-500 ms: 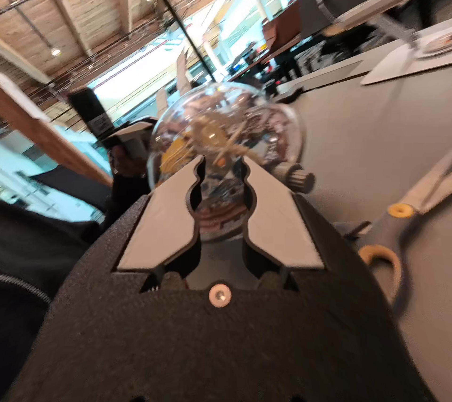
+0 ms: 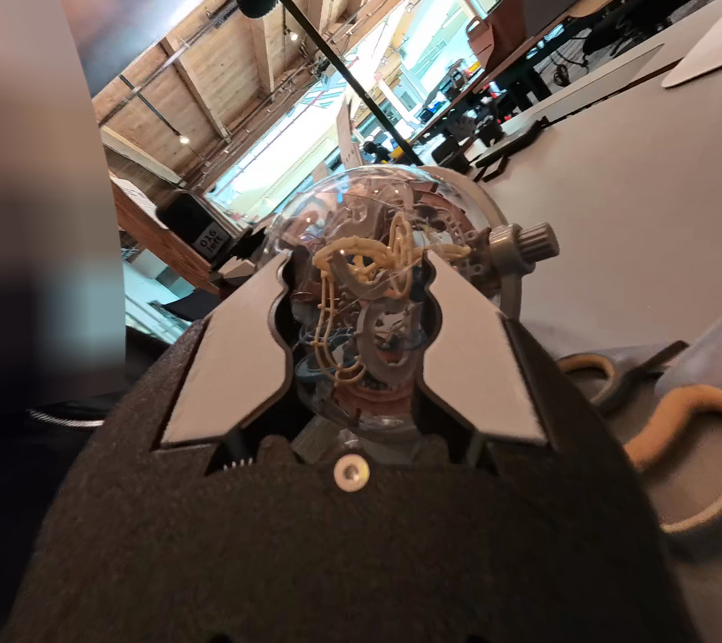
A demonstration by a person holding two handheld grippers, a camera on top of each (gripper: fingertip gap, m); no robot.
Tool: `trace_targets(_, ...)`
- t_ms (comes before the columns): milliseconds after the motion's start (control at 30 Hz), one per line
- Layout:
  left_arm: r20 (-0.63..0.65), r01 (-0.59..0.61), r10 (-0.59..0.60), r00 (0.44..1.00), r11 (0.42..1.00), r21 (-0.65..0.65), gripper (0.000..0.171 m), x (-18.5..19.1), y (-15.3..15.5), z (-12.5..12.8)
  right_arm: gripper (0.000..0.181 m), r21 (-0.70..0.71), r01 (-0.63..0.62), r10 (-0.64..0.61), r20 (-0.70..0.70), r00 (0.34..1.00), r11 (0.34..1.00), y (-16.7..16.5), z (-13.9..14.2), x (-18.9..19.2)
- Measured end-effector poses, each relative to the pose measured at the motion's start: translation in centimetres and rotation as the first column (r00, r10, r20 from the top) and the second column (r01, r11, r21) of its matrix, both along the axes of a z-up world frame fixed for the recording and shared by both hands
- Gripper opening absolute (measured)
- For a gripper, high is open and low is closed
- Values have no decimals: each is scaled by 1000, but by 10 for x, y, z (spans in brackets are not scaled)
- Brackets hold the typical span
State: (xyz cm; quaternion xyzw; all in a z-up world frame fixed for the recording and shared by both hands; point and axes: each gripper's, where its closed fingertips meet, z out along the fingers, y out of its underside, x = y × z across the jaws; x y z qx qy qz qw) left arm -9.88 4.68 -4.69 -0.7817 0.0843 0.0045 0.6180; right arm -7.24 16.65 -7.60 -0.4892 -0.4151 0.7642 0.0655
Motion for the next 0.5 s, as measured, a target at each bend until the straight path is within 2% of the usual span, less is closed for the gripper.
trace_targets(100, 8, -21, 21, 1000, 1000, 16, 54, -1, 6, 1, 63, 130, 80, -81, -3, 997, 988, 0, -2, -5)
trace_targets(133, 3, -21, 21, 1000, 1000, 14, 54, -1, 6, 0, 52, 134, 60, -56, -33, 998, 989, -3, 4, 0)
trace_targets(200, -1, -8, 8, 1000, 1000, 10, 54, 1, 6, -2, 52, 26, -8, 10, -102, 995, 1000, -7, 25, 12)
trace_targets(233, 2, -8, 8, 1000, 1000, 8, 54, 0, 7, -3, 51, -3, -25, 25, -81, 996, 1000, -8, 26, 12)
trace_targets(300, -3, -10, 10, 1000, 1000, 1, 54, 0, 7, -4, 40, 43, 11, -8, -72, 997, 999, -7, 22, 10)
trace_targets(433, -50, -17, 15, 999, 999, -43, 58, -1, -1, -5, 39, 77, -27, 34, -81, 996, 997, -14, 23, 16)
trace_targets(500, -74, -54, 53, 996, 998, -18, 58, -7, -4, 3, 38, 110, -14, 24, -93, 995, 994, -19, 24, 17)
